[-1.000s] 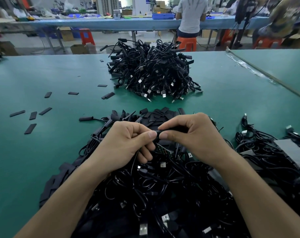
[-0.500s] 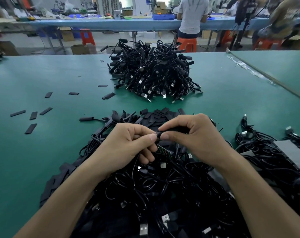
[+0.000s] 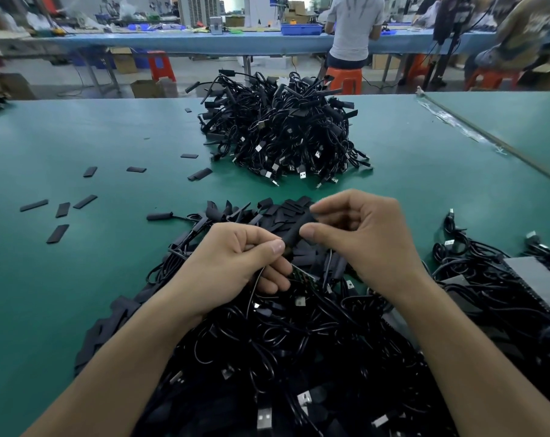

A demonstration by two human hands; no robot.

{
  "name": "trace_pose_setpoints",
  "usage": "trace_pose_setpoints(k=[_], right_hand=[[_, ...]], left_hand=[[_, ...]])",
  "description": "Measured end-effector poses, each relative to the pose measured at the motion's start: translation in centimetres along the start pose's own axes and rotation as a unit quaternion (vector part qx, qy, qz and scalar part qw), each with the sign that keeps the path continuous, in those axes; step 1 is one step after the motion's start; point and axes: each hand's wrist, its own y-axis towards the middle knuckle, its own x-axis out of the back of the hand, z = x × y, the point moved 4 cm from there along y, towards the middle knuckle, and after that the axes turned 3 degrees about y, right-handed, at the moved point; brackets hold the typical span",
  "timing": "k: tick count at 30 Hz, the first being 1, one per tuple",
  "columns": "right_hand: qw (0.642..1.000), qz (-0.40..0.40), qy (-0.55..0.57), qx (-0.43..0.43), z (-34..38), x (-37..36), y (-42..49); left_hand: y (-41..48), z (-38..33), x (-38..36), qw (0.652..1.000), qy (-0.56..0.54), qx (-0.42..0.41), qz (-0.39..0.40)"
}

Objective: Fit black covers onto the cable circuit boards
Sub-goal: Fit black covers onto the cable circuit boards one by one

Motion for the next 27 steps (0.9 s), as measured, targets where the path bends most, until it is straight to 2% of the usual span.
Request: trace_pose_setpoints(k=[6,15,21,27], right_hand=[[1.000,0.008,0.016,0.003,0.1,-0.3,-0.2],[0.999,0.001,-0.033,-0.001,0.1,-0.8,-0.3],[1.000,0.006,-0.007,-0.010,0.1,-0.8,-0.3],[0.996,0.001,0.085,-0.023,0.0,-1.1,-0.2]], left_hand=[[-0.2,-0.1,-0.1,0.999,-0.022,0.021,-0.020],[-0.3,0.0,-0.3,0.999,-0.023,0.039,-0.027],[-0.2,0.0,-0.2,0.999,-0.028,0.031,-0.018],[-0.2,-0.2,-0.2,0.998,-0.057,0.014,-0.009]])
